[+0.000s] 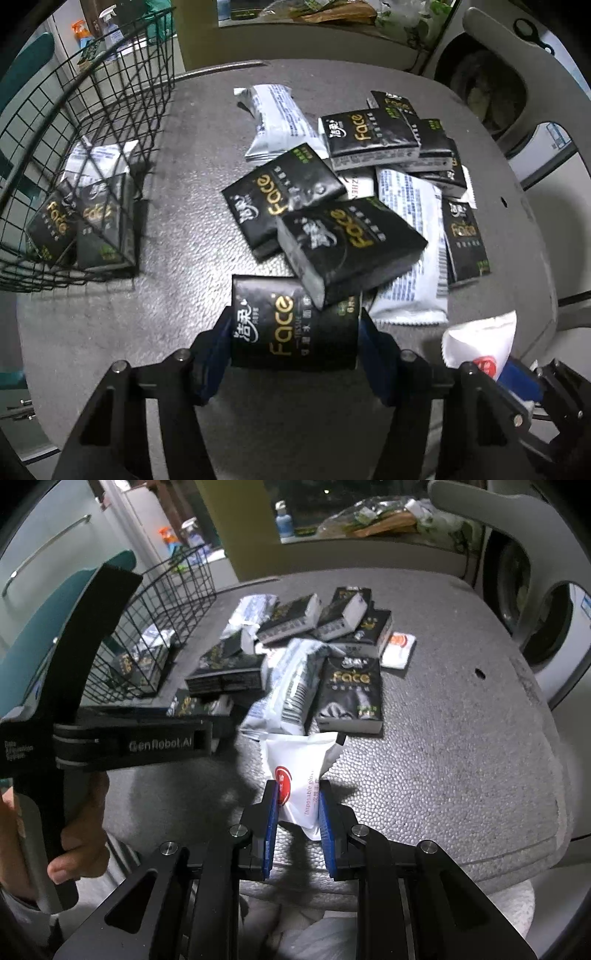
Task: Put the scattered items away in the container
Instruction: 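Grasp a black Face pack with the left tool while the right tool holds the wipe pack, then carry both packs over the wire basket and open both tools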
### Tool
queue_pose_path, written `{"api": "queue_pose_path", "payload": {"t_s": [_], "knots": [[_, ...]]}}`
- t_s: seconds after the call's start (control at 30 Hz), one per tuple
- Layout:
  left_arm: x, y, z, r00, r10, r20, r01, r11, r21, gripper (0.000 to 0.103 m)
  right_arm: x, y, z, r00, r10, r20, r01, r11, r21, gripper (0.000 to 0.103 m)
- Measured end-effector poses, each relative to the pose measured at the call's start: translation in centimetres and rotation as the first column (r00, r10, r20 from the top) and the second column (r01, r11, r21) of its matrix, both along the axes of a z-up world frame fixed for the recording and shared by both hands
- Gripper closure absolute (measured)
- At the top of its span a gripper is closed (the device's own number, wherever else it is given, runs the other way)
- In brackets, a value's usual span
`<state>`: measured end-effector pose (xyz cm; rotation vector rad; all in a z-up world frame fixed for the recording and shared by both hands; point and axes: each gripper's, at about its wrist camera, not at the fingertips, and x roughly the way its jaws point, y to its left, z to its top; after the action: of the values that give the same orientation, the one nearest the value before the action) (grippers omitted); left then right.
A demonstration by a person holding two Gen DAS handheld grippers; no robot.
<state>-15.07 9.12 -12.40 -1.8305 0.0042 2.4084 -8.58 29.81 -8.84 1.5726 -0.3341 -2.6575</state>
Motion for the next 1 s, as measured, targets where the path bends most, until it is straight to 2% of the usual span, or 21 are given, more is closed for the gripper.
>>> {"api": "queue_pose_path", "payload": {"t_s": [0.17, 0.4, 0.53, 0.63, 0.73, 0.83, 0.93, 1.0], "knots": [[2.5, -1.1, 3.9, 0.997, -0.024, -0.069, 0.024, 1.0, 0.005, 0.035, 0.0, -1.0, 2.6, 0.999, 0.009, -0.047, -0.009, 1.0, 0.001, 0.081], [3.9, -5.6, 11.3, 0.986, 0.012, -0.164, 0.0, 0.997, 0.072, 0.035, -2.2, -5.1, 8.1, 0.982, 0.08, -0.168, -0.087, 0.996, -0.032, 0.081], [1.5, -10.7, 14.6, 0.963, 0.119, -0.242, -0.107, 0.992, 0.062, 0.035, -6.4, -8.9, 11.4, 0.954, 0.134, -0.27, -0.147, 0.989, -0.027, 0.081], [-0.8, -15.2, 15.0, 0.947, 0.202, -0.249, -0.2, 0.979, 0.032, 0.035, -10.8, -11.7, 12.1, 0.939, 0.169, -0.3, -0.195, 0.979, -0.058, 0.081], [-3.3, -18.6, 13.5, 0.946, 0.248, -0.21, -0.253, 0.967, 0.005, 0.035, -15.0, -15.7, 11.4, 0.928, 0.245, -0.281, -0.263, 0.964, -0.028, 0.081], [-5.1, -20.8, 12.1, 0.941, 0.287, -0.177, -0.297, 0.955, -0.028, 0.035, -17.4, -18.1, 9.6, 0.934, 0.275, -0.229, -0.283, 0.959, -0.002, 0.081], [-5.8, -22.3, 10.9, 0.937, 0.32, -0.141, -0.328, 0.944, -0.035, 0.035, -18.8, -19.0, 8.0, 0.942, 0.277, -0.187, -0.287, 0.958, -0.025, 0.08], [-6.1, -22.3, 10.5, 0.942, 0.312, -0.122, -0.318, 0.948, -0.03, 0.035, -19.2, -19.2, 7.5, 0.944, 0.274, -0.185, -0.285, 0.958, -0.038, 0.079]]}}
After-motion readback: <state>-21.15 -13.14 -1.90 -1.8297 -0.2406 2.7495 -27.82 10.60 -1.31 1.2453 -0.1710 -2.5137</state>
